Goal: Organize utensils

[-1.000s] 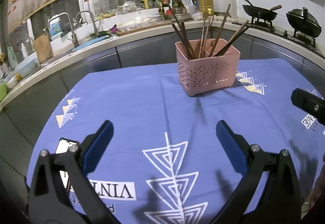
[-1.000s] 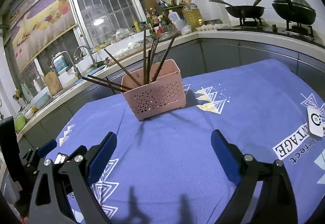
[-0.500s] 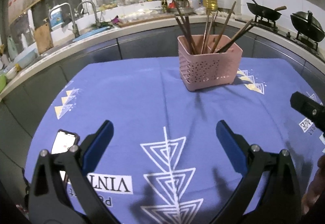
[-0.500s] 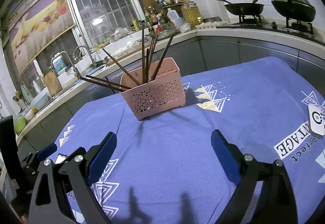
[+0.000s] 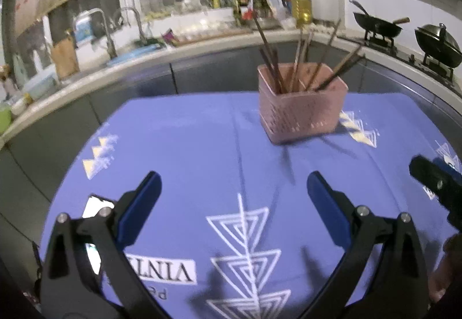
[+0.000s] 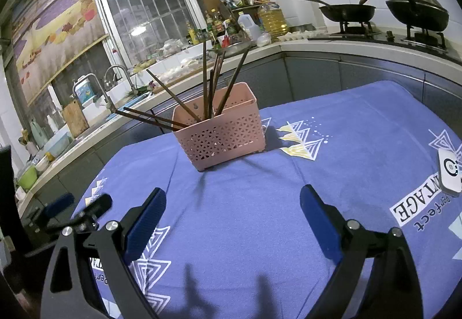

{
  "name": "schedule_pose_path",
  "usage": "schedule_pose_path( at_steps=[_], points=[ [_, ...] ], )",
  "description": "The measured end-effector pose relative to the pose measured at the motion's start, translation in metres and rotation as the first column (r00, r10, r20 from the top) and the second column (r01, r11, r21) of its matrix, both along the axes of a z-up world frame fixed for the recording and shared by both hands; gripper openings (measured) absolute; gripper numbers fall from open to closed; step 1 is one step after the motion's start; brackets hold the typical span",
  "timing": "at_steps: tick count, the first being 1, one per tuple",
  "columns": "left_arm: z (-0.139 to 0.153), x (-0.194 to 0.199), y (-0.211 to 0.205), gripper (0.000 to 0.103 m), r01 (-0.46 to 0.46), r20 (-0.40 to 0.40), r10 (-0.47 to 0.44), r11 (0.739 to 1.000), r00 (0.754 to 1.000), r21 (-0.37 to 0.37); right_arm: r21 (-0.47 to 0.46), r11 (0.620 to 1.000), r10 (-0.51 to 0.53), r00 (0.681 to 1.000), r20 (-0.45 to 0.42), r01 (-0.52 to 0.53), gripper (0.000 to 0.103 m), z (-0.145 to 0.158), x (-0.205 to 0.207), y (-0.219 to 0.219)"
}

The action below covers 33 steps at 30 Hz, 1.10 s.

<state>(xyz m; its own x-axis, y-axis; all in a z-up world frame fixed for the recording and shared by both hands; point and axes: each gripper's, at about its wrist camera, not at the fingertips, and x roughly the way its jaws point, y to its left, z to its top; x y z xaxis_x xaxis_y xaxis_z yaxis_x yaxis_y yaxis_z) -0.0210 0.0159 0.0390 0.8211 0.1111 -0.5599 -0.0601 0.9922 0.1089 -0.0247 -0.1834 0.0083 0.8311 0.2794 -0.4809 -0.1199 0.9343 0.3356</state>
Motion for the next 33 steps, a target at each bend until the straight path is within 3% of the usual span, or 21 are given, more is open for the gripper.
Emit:
schedule_pose_path(
  at_steps=[9, 22, 27, 33],
  points=[
    [0.022, 0.0, 0.005, 0.097, -0.018, 0.052, 0.018, 1.0, 0.999, 0.0, -0.012, 1.0, 0.015, 0.999, 0.031, -0.015, 0.093, 0.013, -0.003, 0.002],
    [0.048, 0.002, 0.013, 0.097, 0.026, 0.089, -0.018, 0.995, 0.996, -0.091, 0.0, 1.0, 0.003, 0.999, 0.044, -0.003, 0.093, 0.02, -0.003, -0.007],
    [0.057, 0.004, 0.01, 0.097, 0.01, 0.126, -0.001, 0.998, 0.992, -0.066, -0.016, 1.0, 0.007, 0.998, 0.061, -0.006, 0.093, 0.023, -0.004, -0.003],
    [0.054, 0.014, 0.0, 0.097, 0.027, 0.1, -0.024, 0.999, 0.995, -0.036, -0.013, 1.0, 0.009, 0.998, 0.064, -0.008, 0.093, 0.028, -0.001, -0.004]
  ],
)
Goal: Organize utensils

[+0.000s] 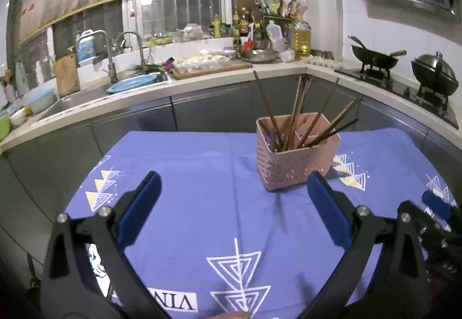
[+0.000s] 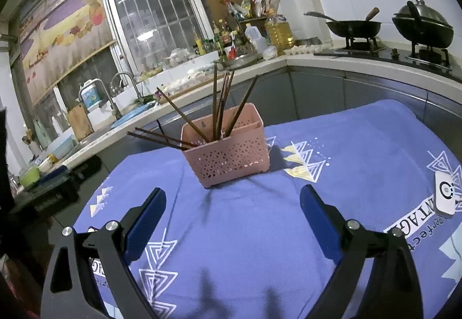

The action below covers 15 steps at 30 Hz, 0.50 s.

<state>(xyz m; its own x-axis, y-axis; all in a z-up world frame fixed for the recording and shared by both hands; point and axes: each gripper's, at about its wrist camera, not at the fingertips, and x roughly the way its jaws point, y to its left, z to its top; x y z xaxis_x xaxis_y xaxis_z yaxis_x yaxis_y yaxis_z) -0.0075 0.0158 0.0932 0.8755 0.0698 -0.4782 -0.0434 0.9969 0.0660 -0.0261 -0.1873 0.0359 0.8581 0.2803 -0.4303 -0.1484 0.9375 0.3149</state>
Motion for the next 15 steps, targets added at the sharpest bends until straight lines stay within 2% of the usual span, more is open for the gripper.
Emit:
schedule_pose_path(
  at_steps=[6, 15],
  points=[
    [-0.0077, -0.001, -0.01, 0.097, -0.008, -0.018, 0.008, 0.999, 1.0, 0.051, -0.005, 1.0, -0.001, 1.0, 0.016, 0.002, 0.093, 0.0032, -0.0036, -0.0011],
    [-0.009, -0.0042, -0.0115, 0.097, -0.024, -0.019, 0.026, 0.997, 0.999, 0.072, 0.007, 1.0, 0.003, 1.0, 0.027, -0.003, 0.093, 0.0084, -0.0092, -0.0039]
  ],
)
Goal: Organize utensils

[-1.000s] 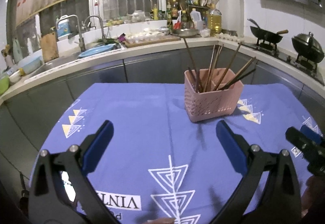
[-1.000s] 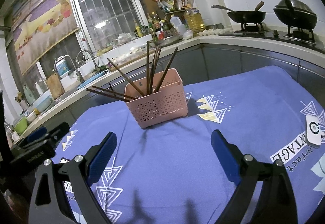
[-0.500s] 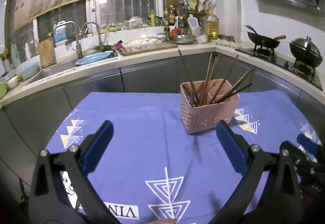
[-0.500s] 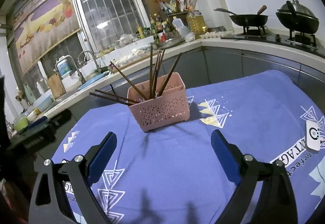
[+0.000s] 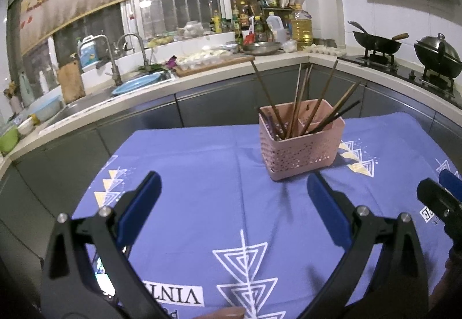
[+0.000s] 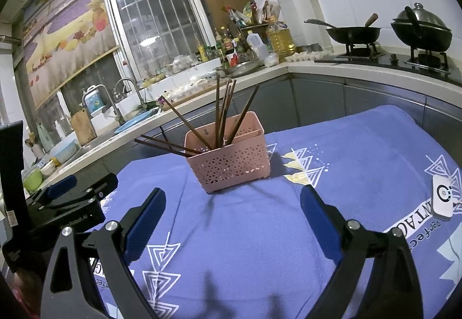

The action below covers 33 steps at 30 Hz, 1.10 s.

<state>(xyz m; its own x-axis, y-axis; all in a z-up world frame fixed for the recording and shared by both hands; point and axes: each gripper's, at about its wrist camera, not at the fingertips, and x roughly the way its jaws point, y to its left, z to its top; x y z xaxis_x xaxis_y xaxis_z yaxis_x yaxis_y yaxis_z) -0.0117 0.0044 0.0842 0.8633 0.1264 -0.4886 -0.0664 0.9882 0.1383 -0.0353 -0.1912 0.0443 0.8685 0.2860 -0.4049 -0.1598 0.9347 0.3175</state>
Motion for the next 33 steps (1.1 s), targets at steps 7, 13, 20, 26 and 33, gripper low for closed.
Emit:
schedule_pose_path(
  at_steps=[7, 13, 20, 26, 33],
  points=[
    [-0.006, -0.002, 0.002, 0.097, -0.022, -0.032, 0.022, 1.0, 0.999, -0.01, -0.001, 1.0, 0.008, 1.0, 0.005, -0.008, 0.093, 0.003, -0.001, 0.001],
    [-0.01, -0.003, 0.002, 0.097, -0.027, -0.042, 0.027, 1.0, 0.999, 0.0, 0.0, 1.0, 0.015, 1.0, 0.003, -0.015, 0.093, 0.003, 0.0, 0.001],
    [-0.018, -0.002, -0.001, 0.097, -0.021, -0.064, 0.021, 1.0, 0.998, 0.007, 0.004, 1.0, 0.021, 1.0, -0.01, -0.021, 0.093, 0.001, 0.005, -0.001],
    [-0.022, 0.001, -0.006, 0.097, -0.011, -0.081, 0.012, 1.0, 0.997, 0.009, 0.008, 1.0, 0.021, 1.0, -0.018, -0.021, 0.093, -0.002, 0.008, -0.003],
    [-0.027, 0.004, -0.01, 0.097, 0.03, -0.111, -0.032, 0.999, 0.993, -0.02, 0.013, 1.0, 0.021, 0.999, -0.031, -0.021, 0.093, -0.007, 0.01, -0.004]
  ],
)
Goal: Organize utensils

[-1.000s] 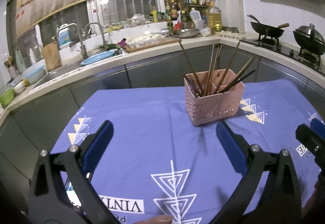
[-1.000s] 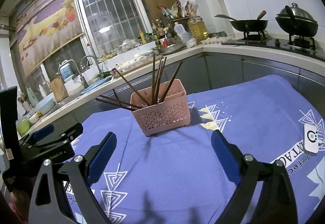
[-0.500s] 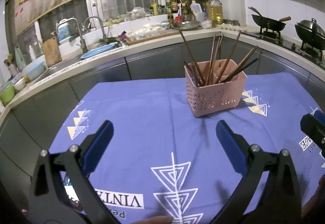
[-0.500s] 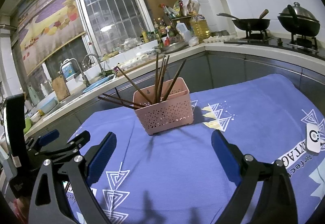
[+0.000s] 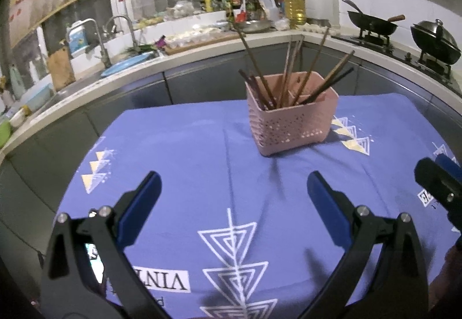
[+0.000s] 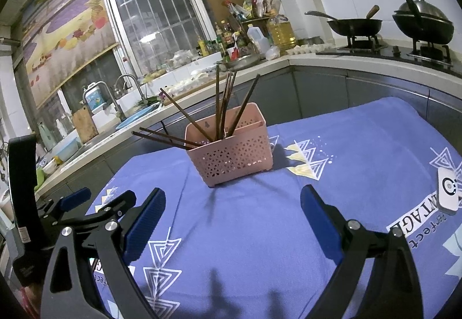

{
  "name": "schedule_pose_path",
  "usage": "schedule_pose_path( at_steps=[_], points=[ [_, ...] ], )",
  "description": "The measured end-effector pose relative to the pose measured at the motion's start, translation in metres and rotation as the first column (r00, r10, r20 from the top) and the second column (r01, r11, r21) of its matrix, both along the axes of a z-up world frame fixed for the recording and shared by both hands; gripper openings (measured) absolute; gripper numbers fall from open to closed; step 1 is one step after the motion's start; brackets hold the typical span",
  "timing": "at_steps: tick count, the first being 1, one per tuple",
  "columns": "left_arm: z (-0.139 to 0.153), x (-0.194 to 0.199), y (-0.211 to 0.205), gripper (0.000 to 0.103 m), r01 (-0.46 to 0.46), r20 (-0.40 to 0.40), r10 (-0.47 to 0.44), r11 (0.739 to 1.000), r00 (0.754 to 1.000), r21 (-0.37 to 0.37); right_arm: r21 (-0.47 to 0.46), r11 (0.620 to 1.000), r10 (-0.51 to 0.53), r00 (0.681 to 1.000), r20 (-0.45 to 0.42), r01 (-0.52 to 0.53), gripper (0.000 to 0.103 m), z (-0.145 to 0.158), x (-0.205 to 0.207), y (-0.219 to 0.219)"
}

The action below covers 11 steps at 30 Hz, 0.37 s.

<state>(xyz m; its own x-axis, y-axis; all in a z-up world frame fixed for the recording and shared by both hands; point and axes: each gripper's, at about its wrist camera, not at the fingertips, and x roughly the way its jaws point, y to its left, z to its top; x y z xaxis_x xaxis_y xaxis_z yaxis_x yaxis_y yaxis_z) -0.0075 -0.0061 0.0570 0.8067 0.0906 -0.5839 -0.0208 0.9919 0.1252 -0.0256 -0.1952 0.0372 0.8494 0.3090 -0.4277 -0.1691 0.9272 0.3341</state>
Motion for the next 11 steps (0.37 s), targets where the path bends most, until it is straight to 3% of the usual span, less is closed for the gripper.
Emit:
schedule_pose_path(
  at_steps=[11],
  points=[
    [-0.0033, 0.0, -0.0102, 0.097, 0.024, -0.007, -0.024, 1.0, 1.0, 0.019, 0.012, 1.0, -0.009, 1.0, -0.011, 0.01, 0.093, -0.0072, 0.0023, -0.0046]
  ],
)
